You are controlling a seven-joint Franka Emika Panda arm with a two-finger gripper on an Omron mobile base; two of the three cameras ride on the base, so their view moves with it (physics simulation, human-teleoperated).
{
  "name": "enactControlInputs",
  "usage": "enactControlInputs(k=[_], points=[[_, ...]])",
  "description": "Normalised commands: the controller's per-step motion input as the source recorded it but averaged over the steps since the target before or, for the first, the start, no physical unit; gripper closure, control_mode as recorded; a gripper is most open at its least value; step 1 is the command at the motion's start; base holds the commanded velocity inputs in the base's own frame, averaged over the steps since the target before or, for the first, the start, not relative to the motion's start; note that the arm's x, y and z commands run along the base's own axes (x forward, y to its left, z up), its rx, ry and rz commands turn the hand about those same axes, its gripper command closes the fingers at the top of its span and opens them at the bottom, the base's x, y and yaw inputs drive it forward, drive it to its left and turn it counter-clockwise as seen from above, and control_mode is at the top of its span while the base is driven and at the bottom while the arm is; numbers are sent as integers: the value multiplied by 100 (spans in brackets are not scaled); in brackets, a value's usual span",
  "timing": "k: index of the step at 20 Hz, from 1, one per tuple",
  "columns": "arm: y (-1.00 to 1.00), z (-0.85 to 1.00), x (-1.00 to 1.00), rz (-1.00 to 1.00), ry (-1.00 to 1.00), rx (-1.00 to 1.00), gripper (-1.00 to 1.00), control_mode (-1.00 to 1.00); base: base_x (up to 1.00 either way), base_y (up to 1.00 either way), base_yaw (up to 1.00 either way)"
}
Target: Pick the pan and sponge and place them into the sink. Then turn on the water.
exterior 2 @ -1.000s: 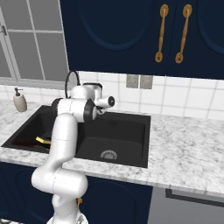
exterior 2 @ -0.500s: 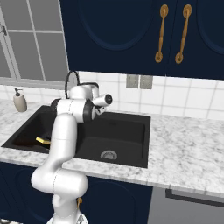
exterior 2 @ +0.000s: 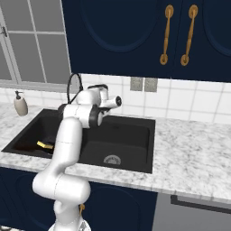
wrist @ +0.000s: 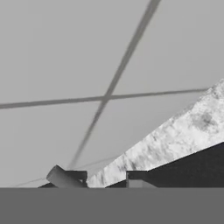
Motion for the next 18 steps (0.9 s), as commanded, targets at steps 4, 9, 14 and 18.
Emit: enactControlInputs(k=[4, 9, 14, 18], points=[[-48, -62, 0, -9, 23, 28, 100, -100, 0, 0, 0], [-28, -48, 0, -4, 15, 12, 100, -100, 0, 0, 0], [0, 0, 0, 0, 0, 0, 100, -100, 0, 0, 0], [0, 0, 0, 0, 0, 0, 100, -100, 0, 0, 0]])
